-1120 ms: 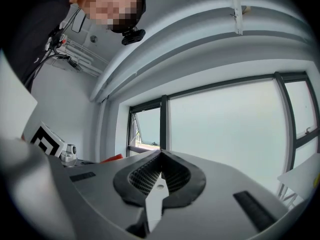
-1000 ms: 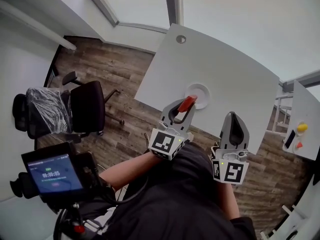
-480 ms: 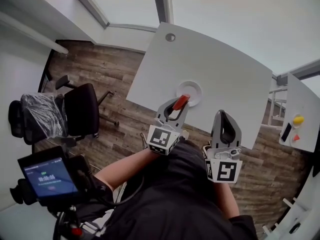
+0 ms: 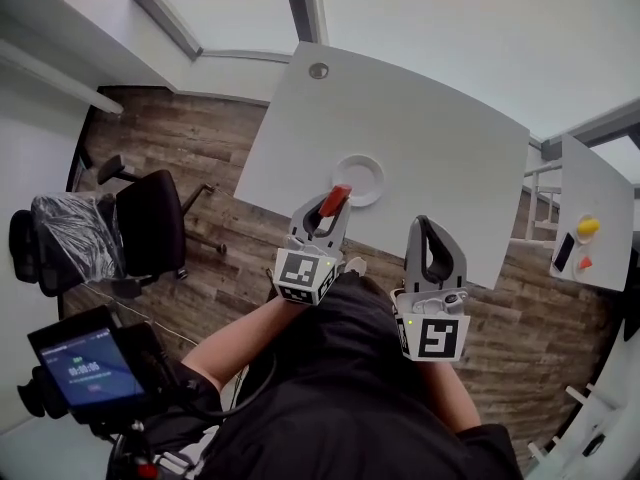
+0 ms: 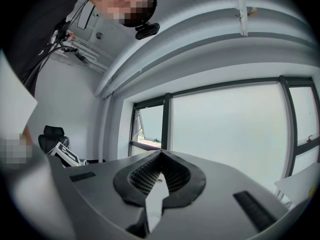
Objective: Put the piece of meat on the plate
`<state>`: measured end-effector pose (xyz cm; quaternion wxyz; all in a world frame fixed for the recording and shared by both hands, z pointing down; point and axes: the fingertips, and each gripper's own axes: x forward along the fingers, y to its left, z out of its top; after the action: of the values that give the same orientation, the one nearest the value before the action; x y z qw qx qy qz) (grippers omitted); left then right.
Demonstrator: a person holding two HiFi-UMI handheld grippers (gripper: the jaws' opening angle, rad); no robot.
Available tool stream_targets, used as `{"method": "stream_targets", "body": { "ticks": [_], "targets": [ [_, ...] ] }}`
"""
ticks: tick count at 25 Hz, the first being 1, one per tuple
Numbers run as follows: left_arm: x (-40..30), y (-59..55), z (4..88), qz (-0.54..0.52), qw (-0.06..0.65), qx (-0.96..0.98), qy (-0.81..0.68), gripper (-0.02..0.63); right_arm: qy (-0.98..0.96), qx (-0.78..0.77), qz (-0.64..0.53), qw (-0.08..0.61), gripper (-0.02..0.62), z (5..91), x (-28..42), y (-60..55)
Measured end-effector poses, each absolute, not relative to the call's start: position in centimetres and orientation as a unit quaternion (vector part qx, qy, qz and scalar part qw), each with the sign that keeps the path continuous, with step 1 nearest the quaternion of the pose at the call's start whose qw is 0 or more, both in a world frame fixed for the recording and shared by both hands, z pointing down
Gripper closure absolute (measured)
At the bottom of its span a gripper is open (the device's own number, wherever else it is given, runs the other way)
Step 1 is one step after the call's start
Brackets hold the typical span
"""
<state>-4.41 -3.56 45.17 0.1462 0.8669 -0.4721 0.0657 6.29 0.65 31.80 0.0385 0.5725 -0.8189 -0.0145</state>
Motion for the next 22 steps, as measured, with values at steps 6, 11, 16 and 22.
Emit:
{"method": "stream_targets", "body": {
  "ticks": [6,11,16,22],
  "targets": [
    [-4.5,-3.0,45.8,0.064,0.156,0.864,-0.475,0.511,-0.828,0.560,-0.009,0.029,0.592,32.7,5.3,0.3],
    [-3.7,-2.7,46.6,0.076,0.151,0.873,-0.457,0.511,-0.824,0.566,-0.010,0.021,0.592,32.9,5.3,0.1],
    [-2.8,-2.4,47.2,0.080,0.154,0.882,-0.438,0.511,-0.819,0.574,-0.006,0.020,0.592,33.1,5.3,0.5],
    [-2.0,-2.4,48.1,0.089,0.151,0.885,-0.431,0.511,-0.820,0.572,-0.006,0.024,0.592,33.0,5.0,1.2]
  ]
}}
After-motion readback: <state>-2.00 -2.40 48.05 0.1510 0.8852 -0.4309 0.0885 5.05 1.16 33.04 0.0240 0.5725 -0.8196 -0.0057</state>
